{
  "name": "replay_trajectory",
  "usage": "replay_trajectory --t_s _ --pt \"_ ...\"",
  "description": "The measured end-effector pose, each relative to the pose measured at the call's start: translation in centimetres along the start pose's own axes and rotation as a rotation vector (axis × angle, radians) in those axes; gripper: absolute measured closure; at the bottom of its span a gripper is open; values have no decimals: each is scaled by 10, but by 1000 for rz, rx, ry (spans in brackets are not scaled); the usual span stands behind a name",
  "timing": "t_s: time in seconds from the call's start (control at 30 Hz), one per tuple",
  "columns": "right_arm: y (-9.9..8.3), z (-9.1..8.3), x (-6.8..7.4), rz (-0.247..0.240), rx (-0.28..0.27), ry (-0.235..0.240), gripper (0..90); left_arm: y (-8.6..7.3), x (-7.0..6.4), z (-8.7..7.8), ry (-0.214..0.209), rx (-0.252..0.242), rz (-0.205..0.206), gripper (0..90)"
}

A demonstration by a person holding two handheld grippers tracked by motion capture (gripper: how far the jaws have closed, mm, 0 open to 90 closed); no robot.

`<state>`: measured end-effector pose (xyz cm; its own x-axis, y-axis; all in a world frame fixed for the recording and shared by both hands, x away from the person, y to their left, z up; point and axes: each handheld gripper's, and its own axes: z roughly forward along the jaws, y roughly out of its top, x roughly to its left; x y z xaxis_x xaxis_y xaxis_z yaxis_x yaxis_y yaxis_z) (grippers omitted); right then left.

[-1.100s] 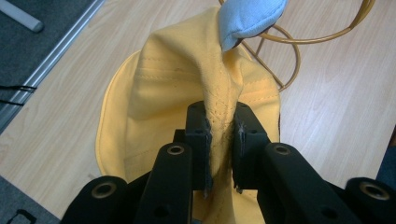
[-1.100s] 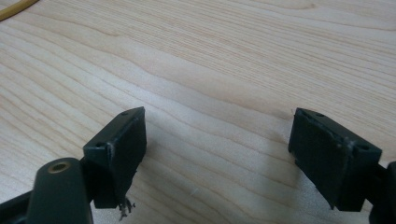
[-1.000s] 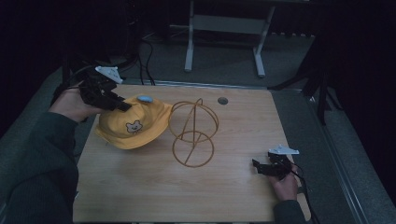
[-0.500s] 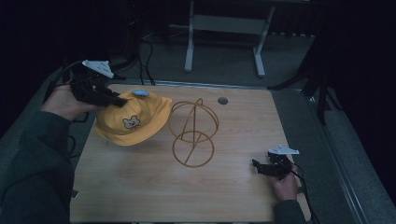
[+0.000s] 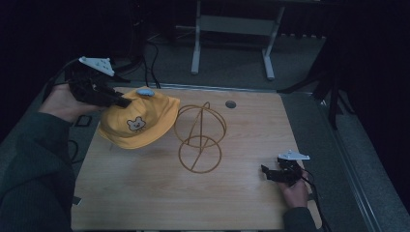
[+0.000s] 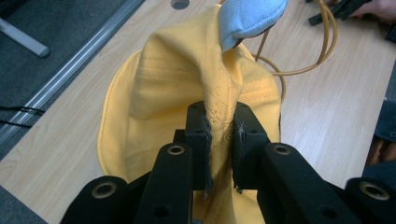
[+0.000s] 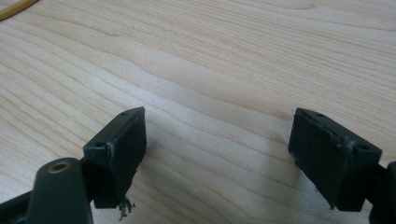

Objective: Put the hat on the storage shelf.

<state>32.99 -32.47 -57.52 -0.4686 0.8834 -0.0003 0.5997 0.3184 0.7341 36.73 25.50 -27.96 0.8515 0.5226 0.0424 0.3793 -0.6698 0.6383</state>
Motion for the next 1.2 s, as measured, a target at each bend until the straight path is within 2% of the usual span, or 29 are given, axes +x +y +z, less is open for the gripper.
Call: replay_trajectory --t_s 0.63,1.2 --pt "0 0 0 -1 0 0 192 17 -4 -8 -5 -34 33 793" --pt "0 0 0 0 1 0 192 35 -10 -15 -43 -83 75 793"
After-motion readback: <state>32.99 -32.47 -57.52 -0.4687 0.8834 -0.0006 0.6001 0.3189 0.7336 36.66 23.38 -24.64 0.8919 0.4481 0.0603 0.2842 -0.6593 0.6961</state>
